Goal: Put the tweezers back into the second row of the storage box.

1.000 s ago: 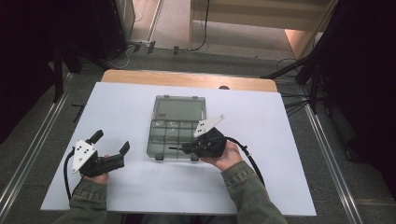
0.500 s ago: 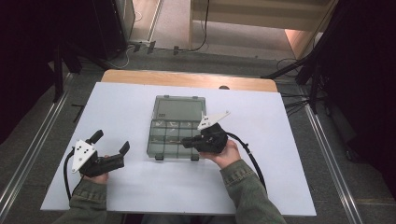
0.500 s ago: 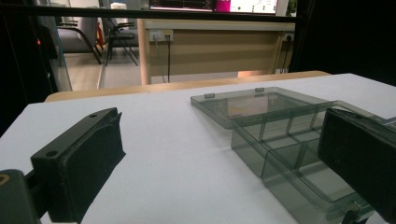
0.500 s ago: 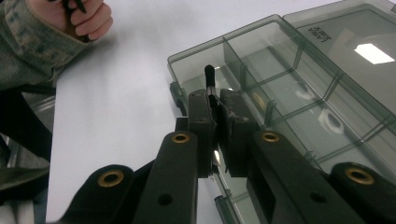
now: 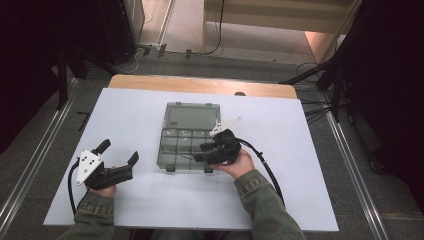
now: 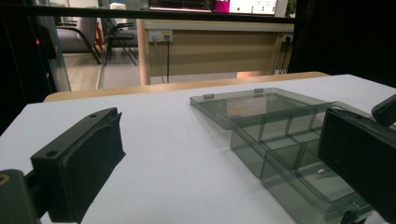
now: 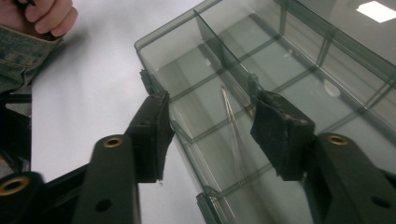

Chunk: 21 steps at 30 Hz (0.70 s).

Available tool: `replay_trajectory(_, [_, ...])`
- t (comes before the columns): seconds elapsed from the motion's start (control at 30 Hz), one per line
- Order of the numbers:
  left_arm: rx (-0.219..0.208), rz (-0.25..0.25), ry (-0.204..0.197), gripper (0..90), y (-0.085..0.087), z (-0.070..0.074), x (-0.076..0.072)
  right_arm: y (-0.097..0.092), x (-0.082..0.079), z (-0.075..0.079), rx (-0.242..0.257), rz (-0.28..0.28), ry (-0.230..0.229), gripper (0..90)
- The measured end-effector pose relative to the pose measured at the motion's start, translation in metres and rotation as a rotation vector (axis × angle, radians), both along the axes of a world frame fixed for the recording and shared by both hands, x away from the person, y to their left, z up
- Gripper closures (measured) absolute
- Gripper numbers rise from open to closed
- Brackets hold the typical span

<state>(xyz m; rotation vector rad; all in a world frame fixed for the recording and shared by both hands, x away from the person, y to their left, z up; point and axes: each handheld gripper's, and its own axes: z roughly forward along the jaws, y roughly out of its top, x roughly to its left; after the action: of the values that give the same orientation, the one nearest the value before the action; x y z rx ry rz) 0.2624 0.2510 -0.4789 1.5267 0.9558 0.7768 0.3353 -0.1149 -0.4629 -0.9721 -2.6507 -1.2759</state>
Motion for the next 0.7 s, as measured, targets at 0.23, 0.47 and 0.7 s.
replay_trajectory(0.23, [0.0,-0.002,-0.002,0.0,0.0,0.0,0.0,-0.008,-0.005,0.006,0.012,-0.045,-0.024,30.2])
replay_trajectory(0.47, [0.002,-0.009,-0.002,0.0,0.0,0.0,-0.001,-0.022,-0.013,0.007,0.008,-0.092,-0.064,14.0])
replay_trajectory(0.7, [0.0,-0.012,-0.001,0.0,0.0,0.0,-0.001,-0.033,-0.017,0.007,-0.046,-0.139,-0.068,0.0])
